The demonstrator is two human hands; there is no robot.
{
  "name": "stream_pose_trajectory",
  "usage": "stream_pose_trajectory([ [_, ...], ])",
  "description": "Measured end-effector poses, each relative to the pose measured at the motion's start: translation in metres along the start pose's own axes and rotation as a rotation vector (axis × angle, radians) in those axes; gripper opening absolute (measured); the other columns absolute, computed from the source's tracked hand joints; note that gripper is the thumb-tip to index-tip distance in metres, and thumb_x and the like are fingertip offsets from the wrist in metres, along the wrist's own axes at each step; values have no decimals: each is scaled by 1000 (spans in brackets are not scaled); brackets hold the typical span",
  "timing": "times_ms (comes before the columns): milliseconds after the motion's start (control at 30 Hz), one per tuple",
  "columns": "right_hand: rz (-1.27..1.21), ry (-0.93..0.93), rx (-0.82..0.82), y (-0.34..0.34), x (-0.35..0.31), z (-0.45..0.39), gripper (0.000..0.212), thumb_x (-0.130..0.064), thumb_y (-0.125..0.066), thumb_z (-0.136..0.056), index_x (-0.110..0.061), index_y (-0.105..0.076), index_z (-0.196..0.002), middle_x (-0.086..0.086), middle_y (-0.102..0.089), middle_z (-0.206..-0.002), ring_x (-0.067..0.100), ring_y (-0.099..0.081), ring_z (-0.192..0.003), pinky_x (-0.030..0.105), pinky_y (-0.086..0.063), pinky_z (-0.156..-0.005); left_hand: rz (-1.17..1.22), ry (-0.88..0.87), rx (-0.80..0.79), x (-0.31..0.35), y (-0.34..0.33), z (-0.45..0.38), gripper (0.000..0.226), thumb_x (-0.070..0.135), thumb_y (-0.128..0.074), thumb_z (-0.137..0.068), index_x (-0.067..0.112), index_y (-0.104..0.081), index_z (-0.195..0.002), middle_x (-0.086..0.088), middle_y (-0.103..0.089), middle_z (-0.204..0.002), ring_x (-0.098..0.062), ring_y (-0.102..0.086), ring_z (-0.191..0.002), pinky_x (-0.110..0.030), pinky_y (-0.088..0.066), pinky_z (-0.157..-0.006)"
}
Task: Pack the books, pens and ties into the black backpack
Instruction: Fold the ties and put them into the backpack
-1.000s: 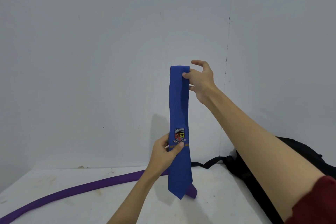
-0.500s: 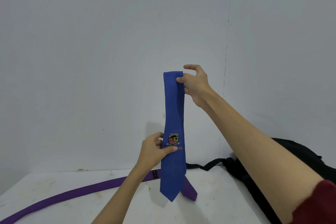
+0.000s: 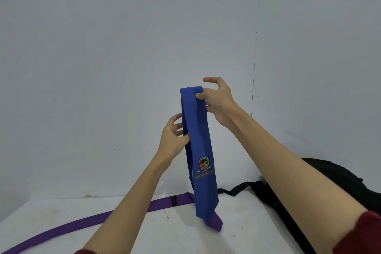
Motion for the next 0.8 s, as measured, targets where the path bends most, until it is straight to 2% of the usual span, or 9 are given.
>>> stream_pose_trajectory([
  [100, 0, 4, 0, 1, -2, 1, 44, 7, -58, -82, -25, -49, -111, 16, -62, -116, 24, -58, -92, 41, -52, -84, -25, 7, 49, -1, -5, 0, 21, 5, -58, -91, 14, -55, -110, 1, -67, -92, -6, -64, -77, -12, -51, -56],
  [200, -9, 4, 2, 4, -3, 2, 45, 8, -57, -83, -24, -48, -113, 15, -62, -116, 24, -58, -92, 40, -52, -82, -2, 10, 50, -4, -8, 3, 15, 3, -55, -93, 17, -58, -97, 6, -66, -88, -4, -63, -76, -12, -51, -56],
  [333, -18, -1, 3, 5, -2, 3, 46, 9, -57, -83, -24, -48, -113, 16, -62, -115, 23, -58, -92, 38, -52, -79, 57, 56, 23, -8, -10, 8, 16, 7, -53, -94, 22, -60, -93, 8, -67, -88, -12, -65, -81, -25, -55, -70],
  [433, -19, -3, 9, 3, 0, 3, 44, 8, -57, -83, -25, -49, -111, 16, -60, -118, 25, -59, -96, 40, -53, -83, 105, 91, 11, -9, -10, 12, 15, 8, -52, -95, 19, -60, -100, 3, -68, -95, -17, -64, -87, -35, -54, -81],
  [600, -13, 4, 16, 0, 0, 1, 41, 7, -58, -82, -25, -50, -106, 16, -59, -119, 29, -60, -105, 41, -53, -84, 87, 117, 18, -14, -10, 17, 15, 7, -55, -93, 21, -58, -97, 1, -67, -96, -18, -64, -85, -35, -54, -77],
  [733, 45, 21, 29, -3, 0, 2, 35, 8, -58, -80, -27, -53, -87, 18, -59, -118, 29, -60, -102, 43, -53, -84, 99, 146, 17, -14, -11, 22, 15, 6, -52, -94, 19, -59, -90, 1, -67, -87, -17, -64, -78, -33, -53, -72],
  [800, 59, 25, 36, -4, 0, 2, 35, 8, -58, -79, -26, -54, -84, 18, -59, -118, 28, -59, -98, 41, -53, -82, 144, 186, 8, -16, -12, 25, 13, 7, -51, -94, 15, -60, -97, -2, -69, -89, -21, -64, -81, -38, -54, -77],
])
Point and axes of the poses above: each hand's wrist, its own z-axis away from the middle knuckle, its own y-axis out of the back of the hand, x = y × z, the point moved 2 cm from there along -z, towards the middle knuckle
